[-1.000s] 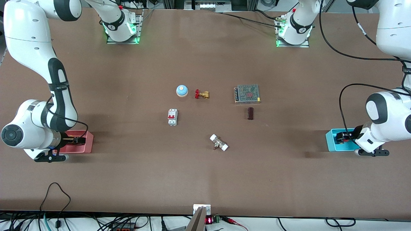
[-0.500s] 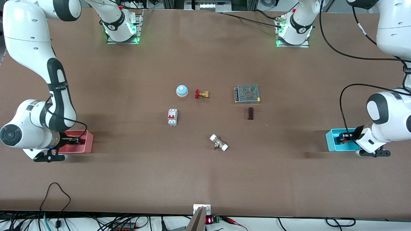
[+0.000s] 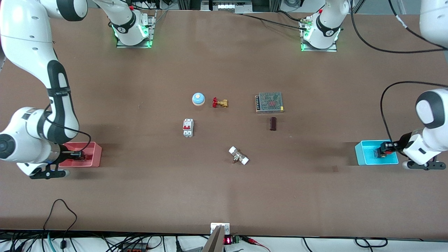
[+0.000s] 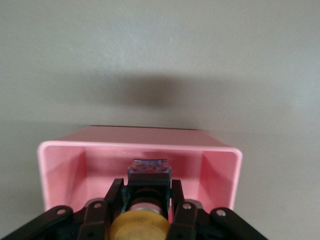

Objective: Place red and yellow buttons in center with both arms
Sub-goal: 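Grasp the yellow button with the right gripper while the left gripper grasps red, then carry the yellow button with the right gripper while the left gripper carries red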

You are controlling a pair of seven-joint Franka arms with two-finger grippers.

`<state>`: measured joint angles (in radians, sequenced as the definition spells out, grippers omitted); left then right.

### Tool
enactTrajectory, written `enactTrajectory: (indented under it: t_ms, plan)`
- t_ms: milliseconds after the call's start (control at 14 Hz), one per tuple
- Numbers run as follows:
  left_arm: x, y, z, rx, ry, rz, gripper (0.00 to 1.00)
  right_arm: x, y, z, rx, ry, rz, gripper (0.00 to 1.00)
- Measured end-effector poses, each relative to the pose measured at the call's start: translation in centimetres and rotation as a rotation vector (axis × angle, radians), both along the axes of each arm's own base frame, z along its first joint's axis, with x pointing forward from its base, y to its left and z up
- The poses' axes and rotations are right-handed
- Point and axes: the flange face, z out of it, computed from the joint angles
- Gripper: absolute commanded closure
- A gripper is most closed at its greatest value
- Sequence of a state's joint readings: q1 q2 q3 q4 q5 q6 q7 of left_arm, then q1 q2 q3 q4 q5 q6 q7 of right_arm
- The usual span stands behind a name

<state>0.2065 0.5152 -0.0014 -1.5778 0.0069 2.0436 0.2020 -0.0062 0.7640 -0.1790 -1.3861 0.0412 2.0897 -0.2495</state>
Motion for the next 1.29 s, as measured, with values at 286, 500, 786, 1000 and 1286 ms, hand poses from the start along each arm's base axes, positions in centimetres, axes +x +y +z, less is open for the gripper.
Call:
enactTrajectory:
  t_ms: [286,500,786,1000,1286]
  plan:
    - [-0.5,-4.6,3.7,-0.026,0.030,-0.026,0.73,-0.6,3.7,9.5,0.032,0.003,0.051,0.77]
    - [-0.3,-11.3,4.1,-0.057,0.049,0.011,0.73,-2.0,12.0,12.9,0.071,0.052,0.097,0.80]
    - [-1.1,-19.8,3.4,-0.073,0.081,0.084,0.73,-3.9,23.9,9.8,0.124,0.095,0.050,0.80]
    - [-2.0,-24.7,1.9,-0.062,0.089,0.137,0.72,-5.4,27.8,4.7,0.107,0.076,0.010,0.80]
    - [-2.9,-29.0,-2.8,-0.078,0.040,0.189,0.72,-7.7,31.3,-0.8,0.072,0.090,-0.070,0.80]
